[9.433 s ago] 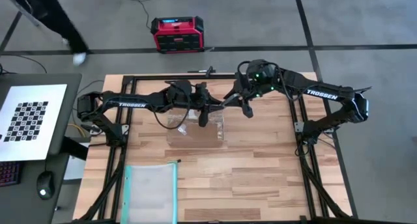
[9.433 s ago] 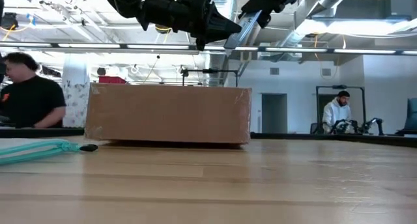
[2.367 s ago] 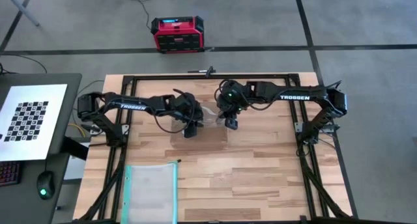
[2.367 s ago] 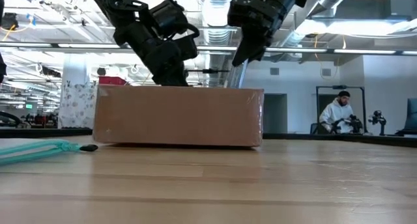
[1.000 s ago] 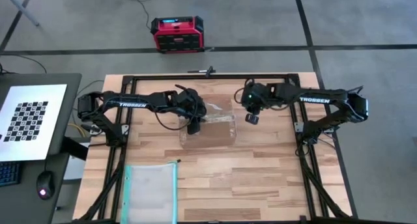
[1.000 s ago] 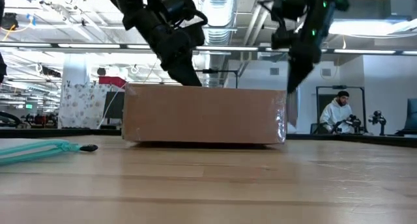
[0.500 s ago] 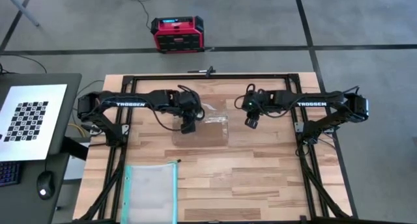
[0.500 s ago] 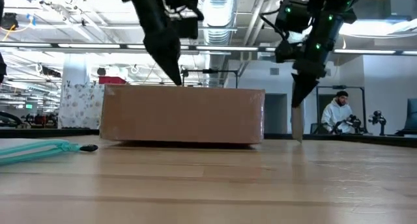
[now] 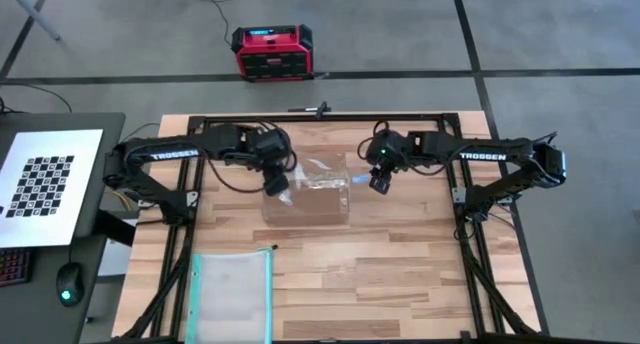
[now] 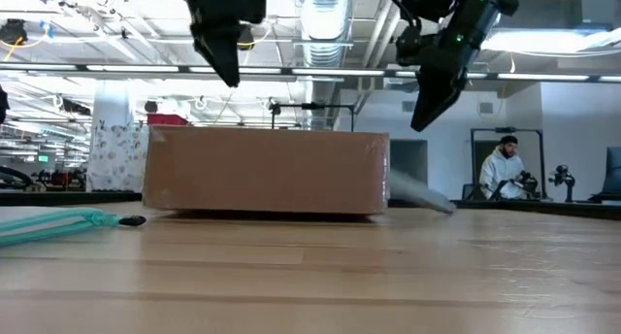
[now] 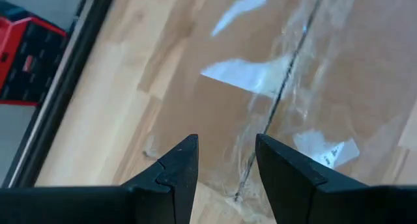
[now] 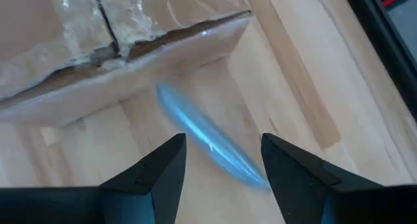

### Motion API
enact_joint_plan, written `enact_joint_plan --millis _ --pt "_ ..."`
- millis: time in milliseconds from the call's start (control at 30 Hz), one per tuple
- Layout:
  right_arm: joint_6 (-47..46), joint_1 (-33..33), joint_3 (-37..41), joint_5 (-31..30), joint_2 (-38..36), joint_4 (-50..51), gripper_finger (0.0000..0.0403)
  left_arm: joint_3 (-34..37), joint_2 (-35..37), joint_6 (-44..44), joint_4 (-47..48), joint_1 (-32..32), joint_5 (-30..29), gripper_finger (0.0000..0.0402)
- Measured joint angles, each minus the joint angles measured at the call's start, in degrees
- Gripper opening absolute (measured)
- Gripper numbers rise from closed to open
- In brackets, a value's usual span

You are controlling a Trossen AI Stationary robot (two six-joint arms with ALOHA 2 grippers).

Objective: Unpack boxes
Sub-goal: Open the cardboard box using the gray cutter

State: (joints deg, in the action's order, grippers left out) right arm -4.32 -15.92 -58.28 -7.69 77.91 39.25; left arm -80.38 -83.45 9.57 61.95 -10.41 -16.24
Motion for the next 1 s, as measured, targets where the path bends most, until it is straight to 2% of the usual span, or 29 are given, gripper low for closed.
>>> enact_joint_plan --millis 100,300,433,667,900,1000 --pt "0.1 0.0 0.0 3.1 0.0 -2.0 0.0194 0.0 2.1 3.5 0.8 0.0 -0.1 0.0136" --pt "-2.0 0.0 1.2 16.1 0.0 -12.2 0.0194 0.3 4.6 12.9 7.2 1.0 -0.1 0.0136" --pt "-4.7 0.0 2.8 18.1 0.7 -17.8 0.0194 6.2 6.7 17.9 5.8 2.2 1.8 0.0136" --pt "-8.6 0.1 4.6 21.1 4.9 -20.6 0.0194 23.6 14.0 26.2 -7.9 4.9 5.8 0.0136" --pt "-10.4 0.9 5.2 22.1 10.0 -27.9 0.0194 36.2 22.3 31.7 -23.6 5.5 10.9 0.0136" --pt "-10.9 0.9 5.2 26.3 12.3 -31.8 0.0194 41.4 23.3 31.9 -29.4 5.5 13.7 0.0136"
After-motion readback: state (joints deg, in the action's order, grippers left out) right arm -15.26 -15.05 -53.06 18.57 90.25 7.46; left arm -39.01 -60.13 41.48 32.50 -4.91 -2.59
